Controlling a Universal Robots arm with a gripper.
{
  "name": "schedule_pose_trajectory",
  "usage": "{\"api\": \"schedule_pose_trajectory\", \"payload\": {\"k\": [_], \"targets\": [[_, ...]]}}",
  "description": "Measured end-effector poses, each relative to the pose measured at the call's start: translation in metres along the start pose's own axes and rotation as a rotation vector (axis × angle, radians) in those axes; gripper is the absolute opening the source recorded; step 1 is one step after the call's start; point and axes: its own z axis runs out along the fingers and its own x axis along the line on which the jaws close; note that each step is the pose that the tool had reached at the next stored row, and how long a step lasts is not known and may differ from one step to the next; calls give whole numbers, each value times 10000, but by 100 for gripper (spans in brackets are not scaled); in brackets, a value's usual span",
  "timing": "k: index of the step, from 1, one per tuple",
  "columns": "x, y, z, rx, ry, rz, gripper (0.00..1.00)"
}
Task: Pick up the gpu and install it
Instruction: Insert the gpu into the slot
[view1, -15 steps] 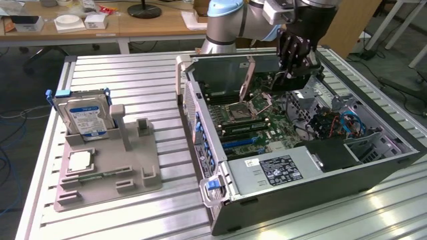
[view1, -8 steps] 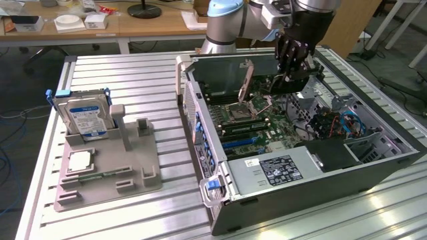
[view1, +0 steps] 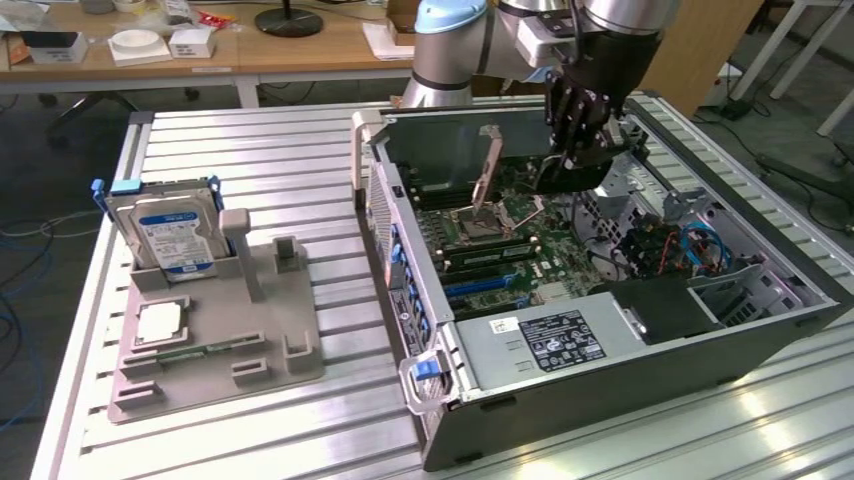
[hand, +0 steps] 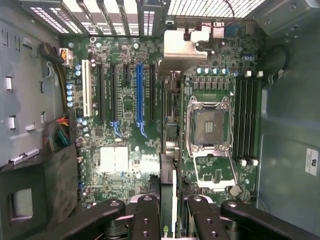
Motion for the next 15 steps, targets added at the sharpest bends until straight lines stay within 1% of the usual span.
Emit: {"api": "schedule_pose_trajectory", "payload": {"k": [2,5,8,11,15], "targets": [[2,4,31,-13,0,2,26],[3,7,50,-8,3,3,26],[5,34,62,-1,-2,0,26],[8,94,85,-2,-1,-3,26],[17,219,100,-3,4,-2,26]]}}
